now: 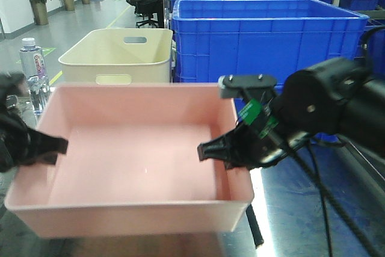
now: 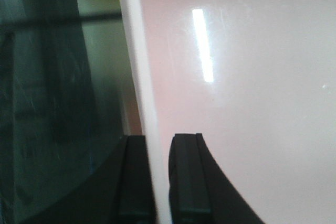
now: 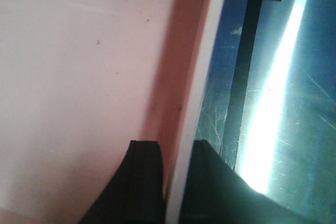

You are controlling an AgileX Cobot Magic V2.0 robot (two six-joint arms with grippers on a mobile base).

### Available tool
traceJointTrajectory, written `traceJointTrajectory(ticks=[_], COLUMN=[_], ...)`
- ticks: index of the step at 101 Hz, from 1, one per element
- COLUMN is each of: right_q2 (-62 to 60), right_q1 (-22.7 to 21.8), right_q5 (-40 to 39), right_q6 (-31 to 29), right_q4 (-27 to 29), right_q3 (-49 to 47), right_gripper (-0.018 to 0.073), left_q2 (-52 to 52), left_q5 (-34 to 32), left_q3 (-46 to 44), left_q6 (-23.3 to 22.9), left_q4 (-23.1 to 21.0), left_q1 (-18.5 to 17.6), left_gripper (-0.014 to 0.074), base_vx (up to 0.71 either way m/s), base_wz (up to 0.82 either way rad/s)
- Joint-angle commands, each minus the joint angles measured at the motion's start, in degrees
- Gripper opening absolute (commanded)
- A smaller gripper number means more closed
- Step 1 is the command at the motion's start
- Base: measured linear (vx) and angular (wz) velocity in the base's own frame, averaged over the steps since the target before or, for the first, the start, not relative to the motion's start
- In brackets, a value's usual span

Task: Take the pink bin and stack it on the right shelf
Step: 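Lower the pink bin onto the shelf beside the cream bin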

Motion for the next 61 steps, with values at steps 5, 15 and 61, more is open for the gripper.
traceJointTrajectory(ticks=[5, 15, 61], right_q2=[1.3, 3.9, 5.6], right_q1=[0.0, 0.0, 0.0], right_q5=[-5.3, -6.0, -5.7], right_q6=[-2.0, -1.9, -1.9], right_q4=[0.7, 0.7, 0.6], right_q3=[-1.9, -1.9, -1.9], right_gripper=[0.0004, 0.0029, 0.0427], left_q2=[1.9, 4.3, 5.7], left_q5=[-1.6, -1.2, -0.9], left_q3=[-0.5, -0.5, -0.5], left_q6=[0.4, 1.4, 1.3], left_q4=[-3.5, -3.4, -3.5], left_q1=[-0.4, -0.4, -0.4], left_gripper=[-0.0001, 0.0017, 0.0342], base_vx=[0.0, 0.0, 0.0], base_wz=[0.0, 0.0, 0.0])
